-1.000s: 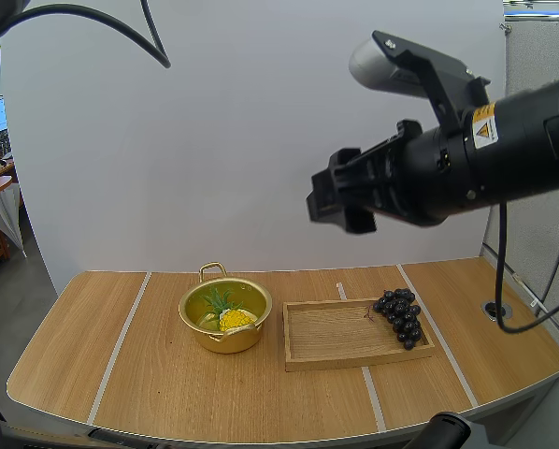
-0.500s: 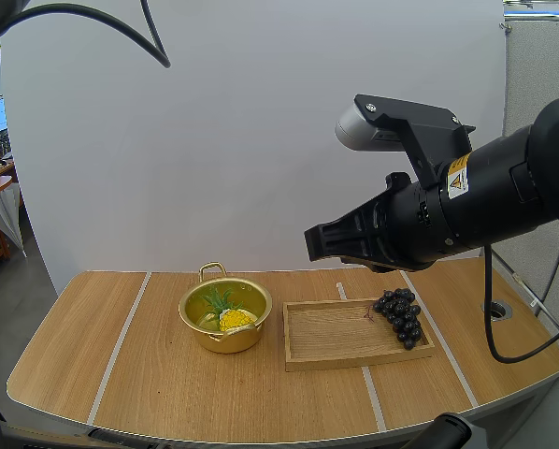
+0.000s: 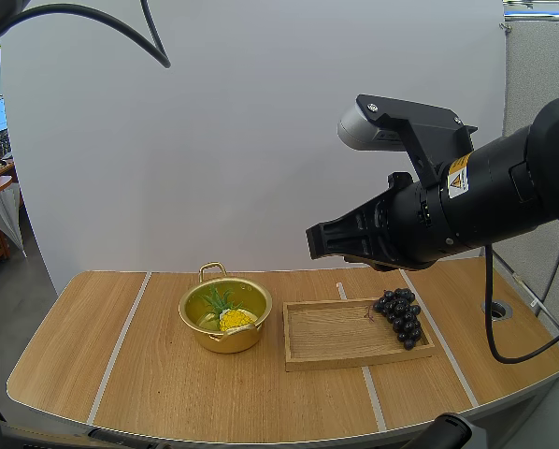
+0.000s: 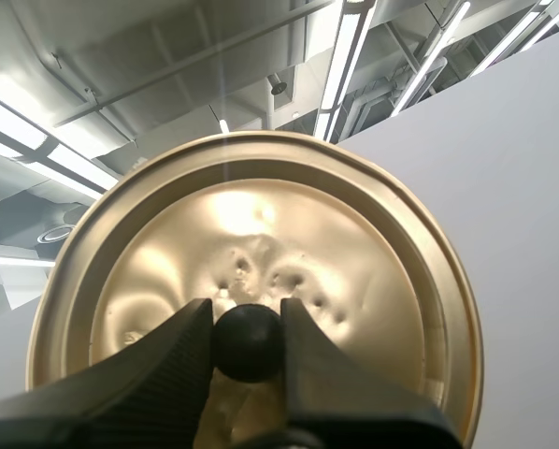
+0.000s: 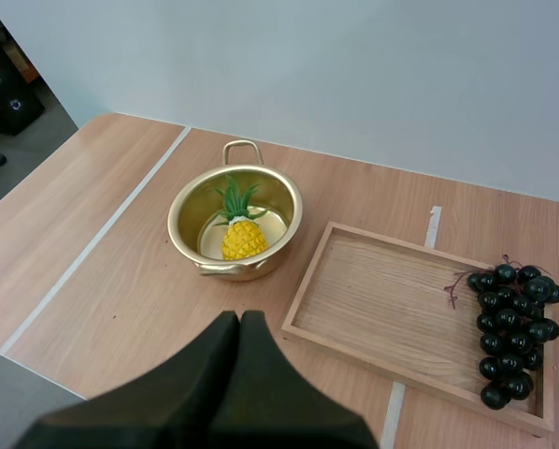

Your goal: Open the pot, put the pineapple inside, and close it

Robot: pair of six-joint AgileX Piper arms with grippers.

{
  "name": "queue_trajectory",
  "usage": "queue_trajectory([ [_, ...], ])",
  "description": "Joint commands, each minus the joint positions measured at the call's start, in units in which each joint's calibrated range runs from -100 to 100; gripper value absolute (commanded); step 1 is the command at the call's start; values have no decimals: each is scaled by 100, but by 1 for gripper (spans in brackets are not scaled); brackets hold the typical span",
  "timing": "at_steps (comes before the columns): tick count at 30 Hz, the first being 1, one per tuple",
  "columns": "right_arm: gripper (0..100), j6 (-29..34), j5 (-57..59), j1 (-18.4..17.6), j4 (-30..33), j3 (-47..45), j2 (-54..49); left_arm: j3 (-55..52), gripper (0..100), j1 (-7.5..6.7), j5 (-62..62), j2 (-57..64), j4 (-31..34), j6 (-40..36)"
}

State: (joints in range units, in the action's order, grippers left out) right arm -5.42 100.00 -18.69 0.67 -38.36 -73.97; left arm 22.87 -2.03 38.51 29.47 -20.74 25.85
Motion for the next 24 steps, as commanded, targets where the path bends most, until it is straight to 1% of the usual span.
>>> queue_trajectory([
  [1, 0, -45, 0, 25, 4, -13, -50, 57, 0, -16, -181, 50, 18, -56],
  [11, 0, -45, 0, 25, 4, -13, -50, 57, 0, -16, -91, 50, -28, -56],
  [13, 0, -45, 0, 25, 4, -13, -50, 57, 0, -16, 617, 159, 168, -56],
  [14, 0, -45, 0, 25, 4, -13, -50, 57, 0, -16, 1308, 202, 268, -77],
  [21, 0, -45, 0, 25, 4, -13, -50, 57, 0, -16, 5424, 352, 203, -77],
  [23, 0, -45, 0, 25, 4, -13, -50, 57, 0, -16, 6149, 289, 203, -77],
  [24, 0, -45, 0, 25, 4, -13, -50, 57, 0, -16, 6149, 252, 203, -77],
])
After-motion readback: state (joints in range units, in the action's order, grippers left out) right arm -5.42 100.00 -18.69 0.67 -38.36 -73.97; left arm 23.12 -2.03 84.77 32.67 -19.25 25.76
